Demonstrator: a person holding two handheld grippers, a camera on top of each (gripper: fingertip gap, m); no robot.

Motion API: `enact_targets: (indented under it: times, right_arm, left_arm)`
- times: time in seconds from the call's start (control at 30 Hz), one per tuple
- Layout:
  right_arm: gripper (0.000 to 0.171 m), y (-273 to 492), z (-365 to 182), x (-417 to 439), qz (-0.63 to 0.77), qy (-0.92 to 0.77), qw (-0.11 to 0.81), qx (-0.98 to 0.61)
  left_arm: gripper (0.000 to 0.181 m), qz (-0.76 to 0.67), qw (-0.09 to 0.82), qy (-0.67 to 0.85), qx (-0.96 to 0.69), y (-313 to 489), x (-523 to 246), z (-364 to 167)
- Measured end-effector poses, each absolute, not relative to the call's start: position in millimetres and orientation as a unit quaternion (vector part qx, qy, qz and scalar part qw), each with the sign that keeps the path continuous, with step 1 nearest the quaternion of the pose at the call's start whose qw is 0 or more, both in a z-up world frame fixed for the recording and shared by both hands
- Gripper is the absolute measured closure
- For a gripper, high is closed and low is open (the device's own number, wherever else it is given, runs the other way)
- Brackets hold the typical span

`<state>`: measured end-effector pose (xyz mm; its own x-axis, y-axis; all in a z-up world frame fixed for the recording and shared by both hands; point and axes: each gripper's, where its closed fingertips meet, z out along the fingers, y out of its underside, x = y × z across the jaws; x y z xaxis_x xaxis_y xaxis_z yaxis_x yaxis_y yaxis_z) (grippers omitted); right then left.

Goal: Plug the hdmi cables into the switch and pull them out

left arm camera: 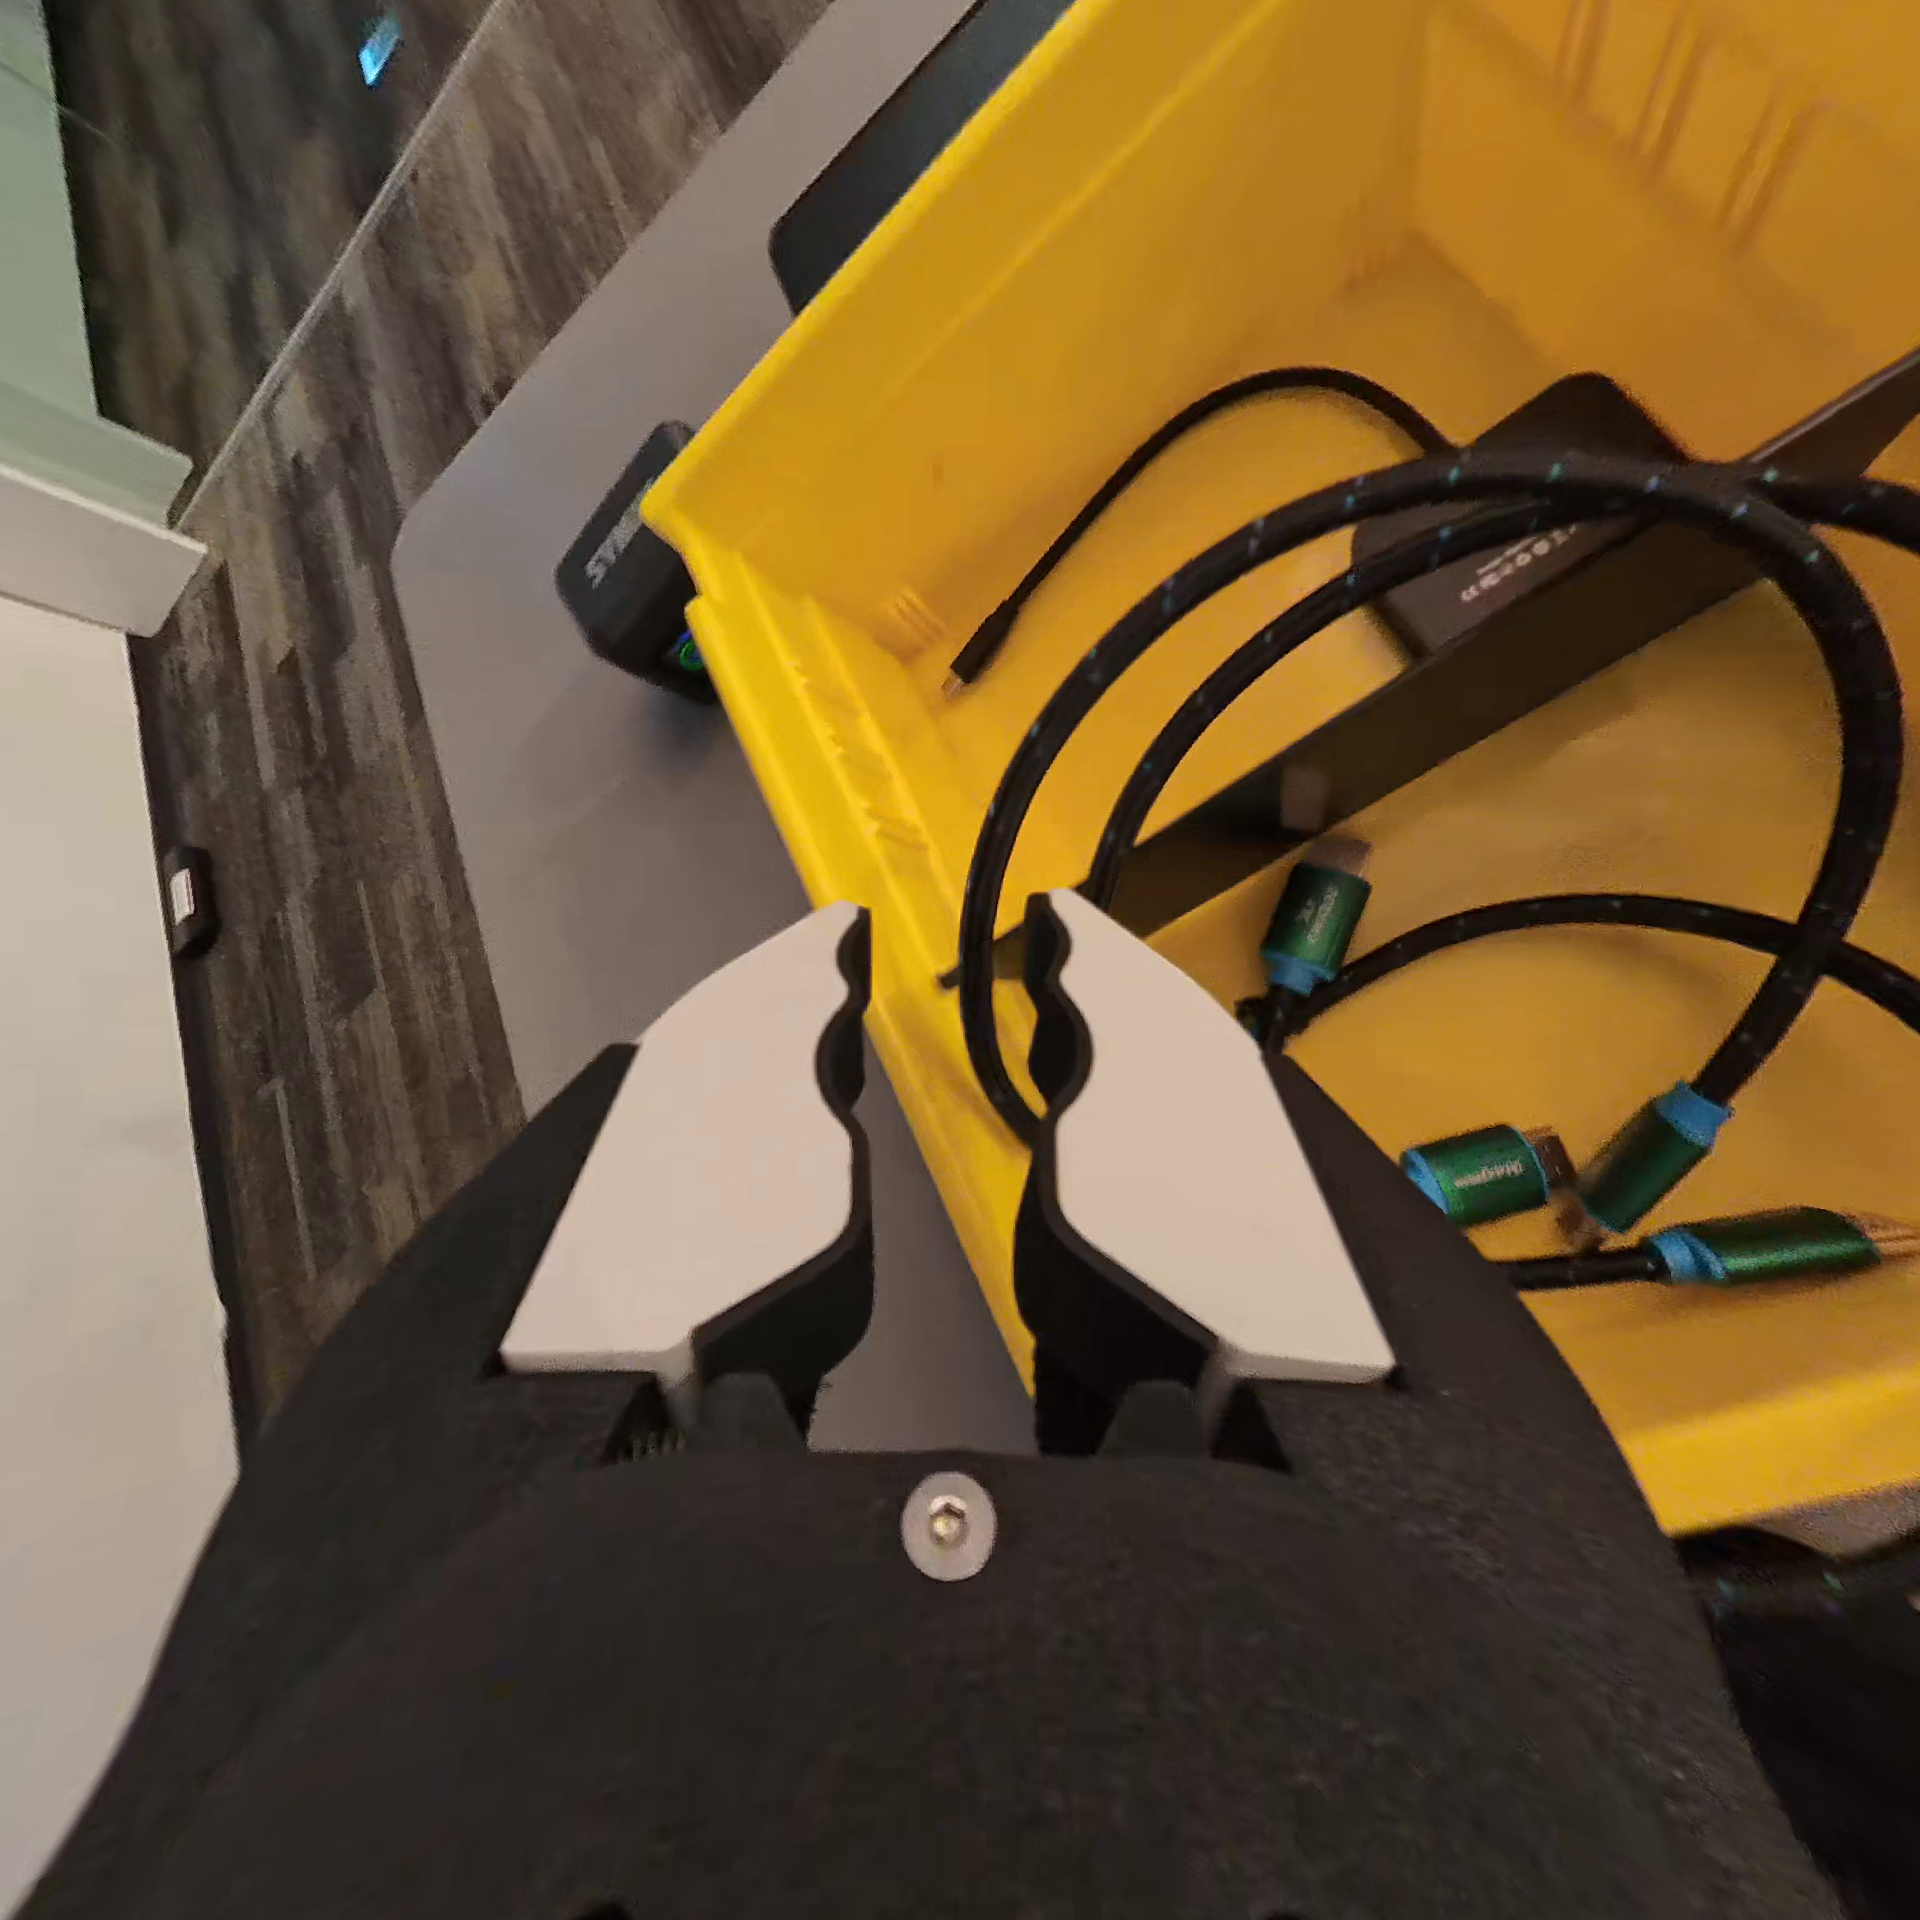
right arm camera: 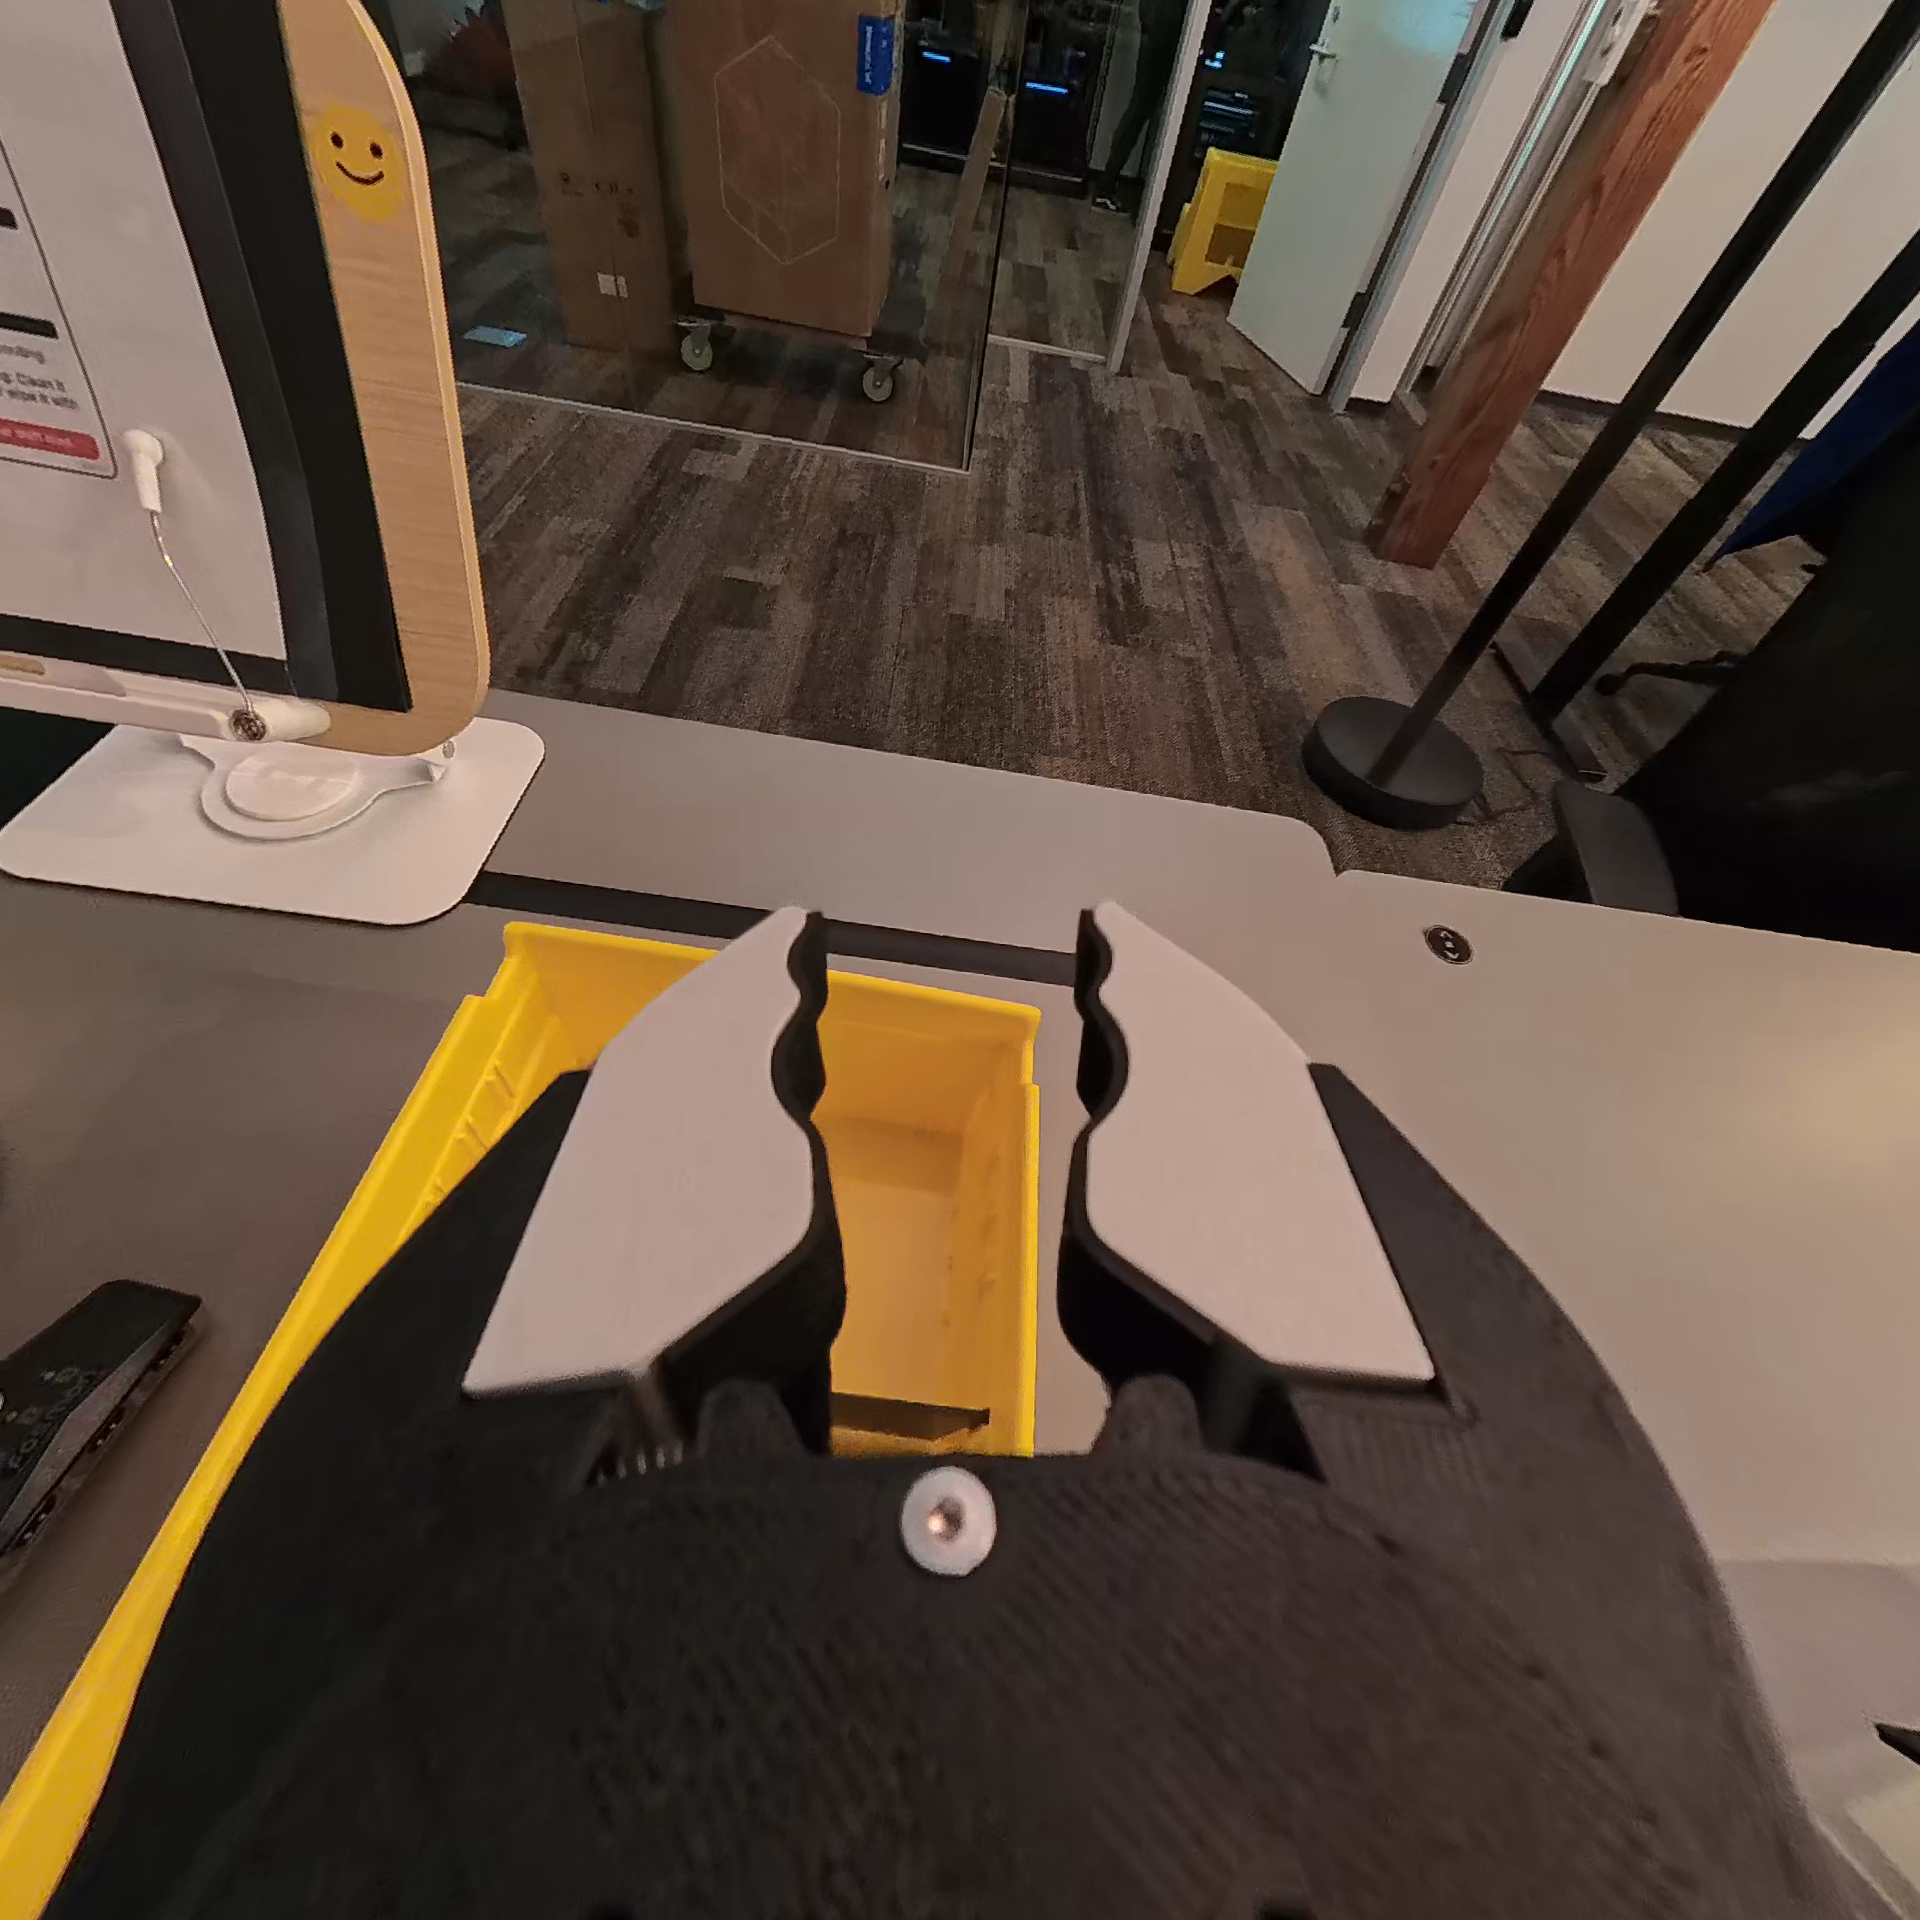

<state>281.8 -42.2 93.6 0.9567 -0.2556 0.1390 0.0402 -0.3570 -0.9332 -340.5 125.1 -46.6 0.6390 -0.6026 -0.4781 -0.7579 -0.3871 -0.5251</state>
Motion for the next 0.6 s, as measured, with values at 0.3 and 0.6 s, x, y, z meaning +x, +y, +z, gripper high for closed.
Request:
enact_targets:
  times: [0.3, 0.6]
  right_arm:
    - [0.124, -40.4, 85.9, 284.1, -0.106, 0.063, 0.556, -0.822]
    - [0.124, -39.5, 86.2, 284.4, -0.102, 0.063, 0.558, -0.821]
  left_arm:
    - [0.175, 0.203, 0.298, 0.477, -0.802, 132.9, -335.6, -45.8]
    - [0.174, 0.242, 0.385, 0.482, -0.749, 95.1, -311.1, 61.9]
